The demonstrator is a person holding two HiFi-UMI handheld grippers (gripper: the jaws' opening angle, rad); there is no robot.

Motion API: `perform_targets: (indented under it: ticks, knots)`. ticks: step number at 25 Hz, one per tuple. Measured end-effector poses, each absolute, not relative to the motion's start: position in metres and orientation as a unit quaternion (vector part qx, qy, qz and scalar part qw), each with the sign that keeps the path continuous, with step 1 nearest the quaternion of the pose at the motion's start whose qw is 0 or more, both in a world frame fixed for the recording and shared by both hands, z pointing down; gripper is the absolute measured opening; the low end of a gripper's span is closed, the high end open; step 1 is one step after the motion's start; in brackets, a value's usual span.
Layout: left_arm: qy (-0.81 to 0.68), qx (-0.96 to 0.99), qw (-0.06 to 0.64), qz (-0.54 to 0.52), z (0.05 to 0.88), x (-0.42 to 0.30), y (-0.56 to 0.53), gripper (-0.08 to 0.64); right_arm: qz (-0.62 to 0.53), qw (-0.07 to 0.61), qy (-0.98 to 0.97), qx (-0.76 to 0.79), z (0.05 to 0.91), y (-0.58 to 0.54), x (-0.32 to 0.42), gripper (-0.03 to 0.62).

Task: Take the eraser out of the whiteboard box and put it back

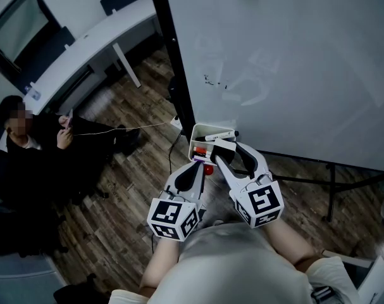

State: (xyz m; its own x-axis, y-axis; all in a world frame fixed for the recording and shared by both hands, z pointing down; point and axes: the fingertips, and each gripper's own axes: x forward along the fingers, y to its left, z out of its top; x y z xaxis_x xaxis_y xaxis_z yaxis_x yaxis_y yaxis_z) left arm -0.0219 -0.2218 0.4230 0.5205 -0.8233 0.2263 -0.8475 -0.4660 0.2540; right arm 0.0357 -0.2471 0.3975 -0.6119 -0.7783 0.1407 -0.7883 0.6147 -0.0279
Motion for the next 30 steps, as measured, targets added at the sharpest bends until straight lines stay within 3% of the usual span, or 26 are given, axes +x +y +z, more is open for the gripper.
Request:
perform_targets:
  ticks: [30]
  knots:
    - [-0.447,0.879,0.165,0.031,0.405,-0.031,-0.172,0.005,0.014,0.016,-0.87,0.492,0.349,-0.186,0.032,0.206]
